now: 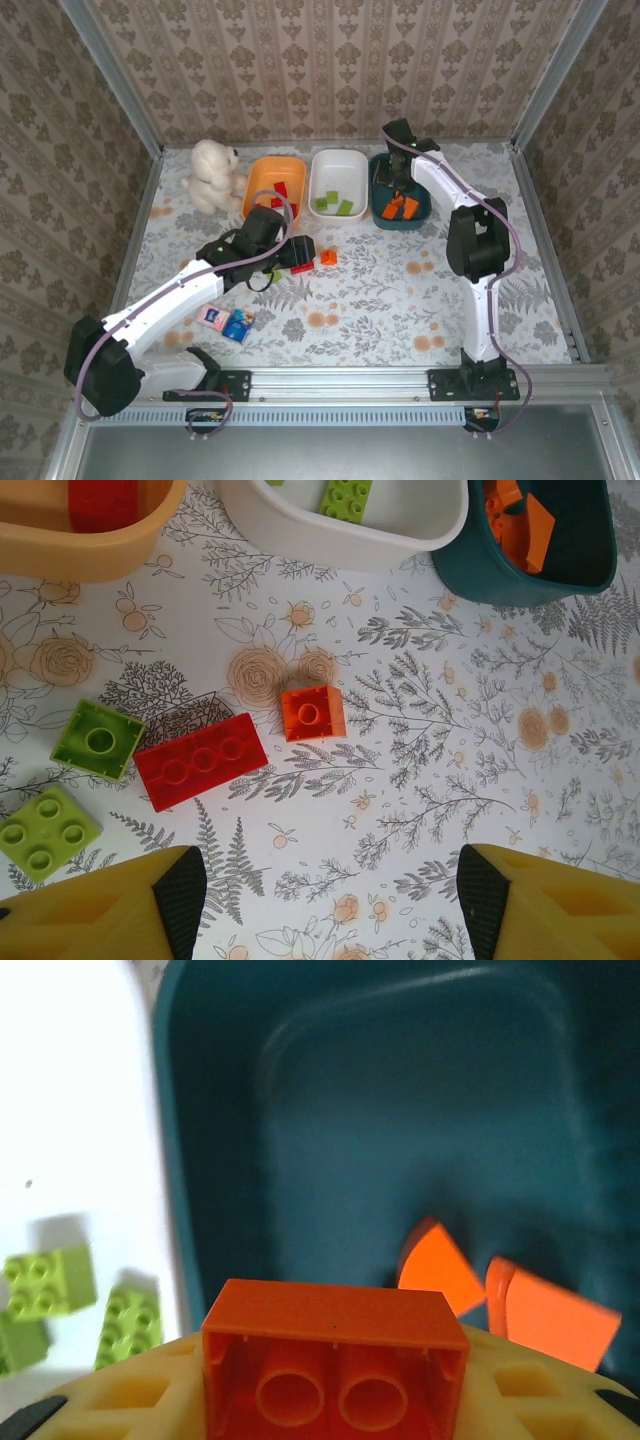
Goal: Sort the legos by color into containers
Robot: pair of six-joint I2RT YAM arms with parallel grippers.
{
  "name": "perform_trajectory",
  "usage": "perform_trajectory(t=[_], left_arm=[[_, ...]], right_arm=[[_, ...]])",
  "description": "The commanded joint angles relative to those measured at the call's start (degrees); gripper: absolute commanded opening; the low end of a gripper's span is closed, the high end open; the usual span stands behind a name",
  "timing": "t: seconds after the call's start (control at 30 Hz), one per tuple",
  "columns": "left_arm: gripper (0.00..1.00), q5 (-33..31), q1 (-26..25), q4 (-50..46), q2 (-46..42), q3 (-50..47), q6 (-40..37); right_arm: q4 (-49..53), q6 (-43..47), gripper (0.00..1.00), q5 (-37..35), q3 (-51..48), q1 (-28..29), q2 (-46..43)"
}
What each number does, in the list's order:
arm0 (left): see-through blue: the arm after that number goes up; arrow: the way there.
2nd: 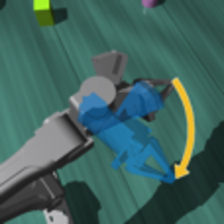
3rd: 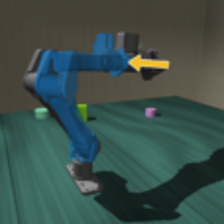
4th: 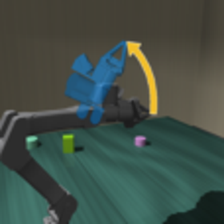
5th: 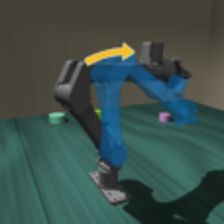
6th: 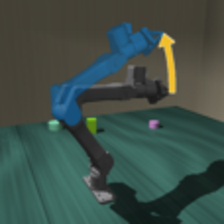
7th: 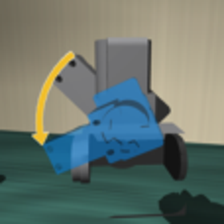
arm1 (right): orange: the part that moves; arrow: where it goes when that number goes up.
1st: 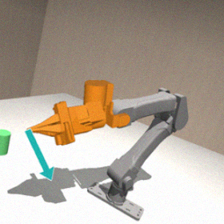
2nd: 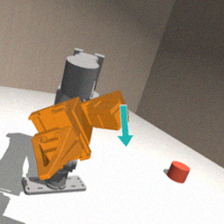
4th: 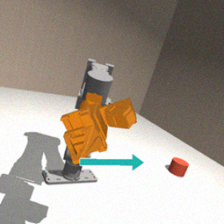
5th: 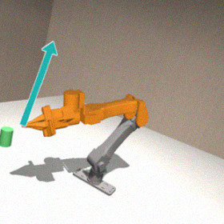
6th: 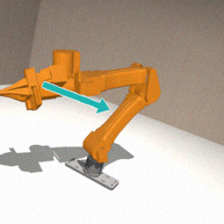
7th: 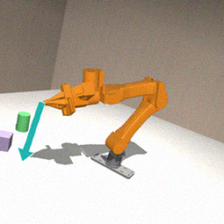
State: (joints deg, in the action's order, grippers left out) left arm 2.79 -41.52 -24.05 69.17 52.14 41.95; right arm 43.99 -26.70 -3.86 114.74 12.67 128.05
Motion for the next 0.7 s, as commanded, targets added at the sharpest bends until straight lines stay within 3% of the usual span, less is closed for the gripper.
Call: perform_trajectory(t=[0.0, 0.17, 0.33, 0.5, 0.67], left_arm=[[0.7, -0.6, -0.4, -0.5, -0.2, 1.7, -0.9], [0.7, -1.9, -0.3, -1.3, -0.7, 1.8, -0.8], [0.71, -3.0, -0.3, -3.0, -0.8, 2.4, -0.9], [0.71, -4.5, -0.3, -4.7, -2.0, 1.6, -0.7], [0.71, -7.1, 0.5, -9.3, -2.9, 1.3, -0.5]], right_arm=[[3.0, 1.6, 0.41, 0.7, 6.2, -1.6, 4.4], [9.5, -1.9, 0.43, -3.6, 13.4, -2.9, 11.2], [9.8, -6.3, 0.46, -3.8, 14.4, -4.6, 13.5], [12.2, -6.4, 0.59, -1.3, 19.1, -4.5, 16.0], [10.8, -5.7, 0.73, -0.6, 19.8, -3.9, 12.8]])
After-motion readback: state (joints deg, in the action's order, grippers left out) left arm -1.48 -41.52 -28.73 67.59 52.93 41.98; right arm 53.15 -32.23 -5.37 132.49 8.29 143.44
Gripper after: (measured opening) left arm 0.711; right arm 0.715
